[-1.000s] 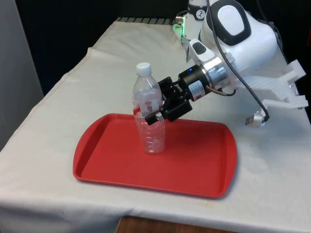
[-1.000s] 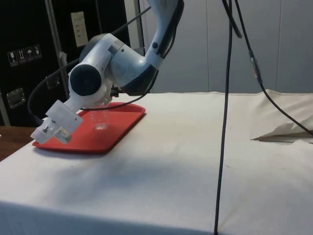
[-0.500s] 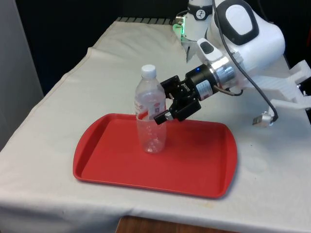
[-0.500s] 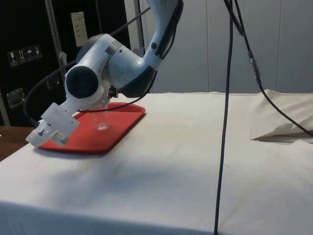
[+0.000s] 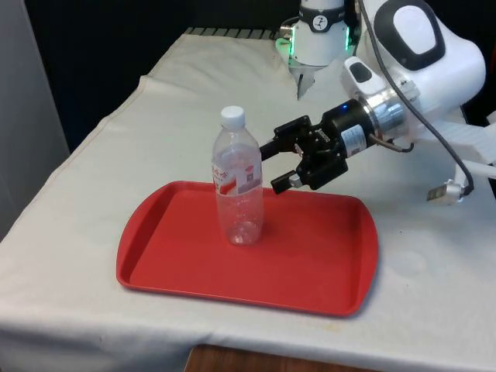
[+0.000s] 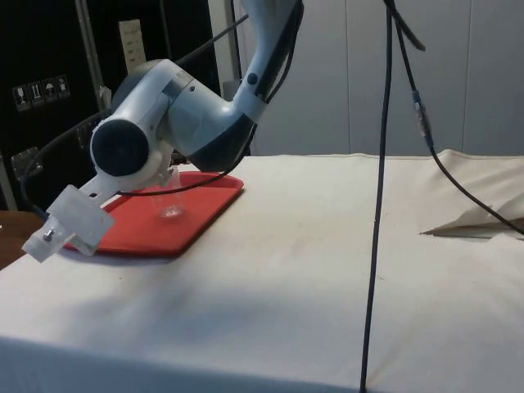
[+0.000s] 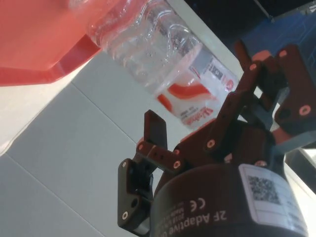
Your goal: Place the bottle upright on the tray.
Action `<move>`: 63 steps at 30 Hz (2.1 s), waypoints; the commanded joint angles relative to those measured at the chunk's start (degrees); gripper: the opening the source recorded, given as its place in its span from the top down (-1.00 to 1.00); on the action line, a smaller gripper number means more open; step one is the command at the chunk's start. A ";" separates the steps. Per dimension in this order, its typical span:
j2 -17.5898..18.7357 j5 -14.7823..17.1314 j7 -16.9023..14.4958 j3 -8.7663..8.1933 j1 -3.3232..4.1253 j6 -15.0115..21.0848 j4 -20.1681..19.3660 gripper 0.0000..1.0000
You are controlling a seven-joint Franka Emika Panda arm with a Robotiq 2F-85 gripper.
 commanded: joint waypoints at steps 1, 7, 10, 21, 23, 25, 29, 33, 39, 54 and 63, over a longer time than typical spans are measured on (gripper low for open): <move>0.29 0.11 -0.17 0.17 0.29 -0.52 0.46 -1.00; 0.63 0.17 -0.46 1.89 0.46 -3.32 0.97 -1.00; 0.74 0.23 -0.52 2.64 0.52 -4.47 1.20 -1.00; -0.80 -0.17 1.55 4.07 0.00 -6.42 -0.69 -1.00; -1.49 -0.29 2.29 4.07 -0.06 -6.30 -1.49 -1.00; -2.12 -0.40 2.98 4.01 -0.11 -6.25 -2.29 -1.00; -4.07 -0.52 4.93 3.95 -0.11 -6.25 -4.70 -1.00; -5.10 -0.57 6.02 3.95 -0.11 -6.25 -5.96 -1.00; -6.99 -0.69 8.14 3.95 -0.11 -6.25 -8.25 -1.00; -12.03 -0.74 13.81 4.01 -0.17 -6.13 -14.21 -1.00; -14.55 -0.74 16.84 4.13 -0.11 -6.19 -17.02 -1.00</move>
